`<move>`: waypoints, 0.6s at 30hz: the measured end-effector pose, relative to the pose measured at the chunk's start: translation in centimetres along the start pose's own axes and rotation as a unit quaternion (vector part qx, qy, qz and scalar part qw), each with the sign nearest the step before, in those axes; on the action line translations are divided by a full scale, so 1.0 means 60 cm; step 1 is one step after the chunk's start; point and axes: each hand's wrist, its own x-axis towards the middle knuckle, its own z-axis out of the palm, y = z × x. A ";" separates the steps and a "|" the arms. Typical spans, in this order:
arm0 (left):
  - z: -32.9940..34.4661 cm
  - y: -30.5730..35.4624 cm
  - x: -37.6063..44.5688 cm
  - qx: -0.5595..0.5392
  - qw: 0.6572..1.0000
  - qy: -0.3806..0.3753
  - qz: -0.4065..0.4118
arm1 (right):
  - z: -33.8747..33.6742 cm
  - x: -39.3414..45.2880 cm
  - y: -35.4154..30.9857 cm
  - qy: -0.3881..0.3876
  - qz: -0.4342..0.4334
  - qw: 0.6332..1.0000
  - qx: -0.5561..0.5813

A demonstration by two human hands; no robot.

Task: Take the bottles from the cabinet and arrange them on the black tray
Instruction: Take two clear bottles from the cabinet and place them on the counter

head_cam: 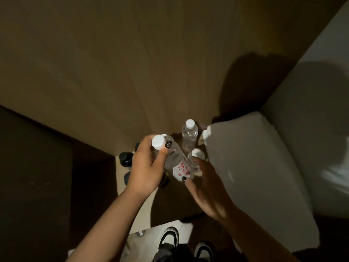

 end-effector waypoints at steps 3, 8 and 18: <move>-0.031 0.053 -0.006 -0.065 0.997 0.030 -0.018 | -0.008 -0.001 -0.022 -0.025 -0.058 0.998 -0.001; -0.058 0.062 -0.033 -0.212 0.965 0.096 -0.122 | -0.007 0.001 -0.005 -0.034 -0.087 0.994 -0.057; -0.023 -0.033 -0.116 -0.383 0.896 0.035 -0.221 | 0.062 -0.046 0.019 -0.047 0.011 0.999 -0.010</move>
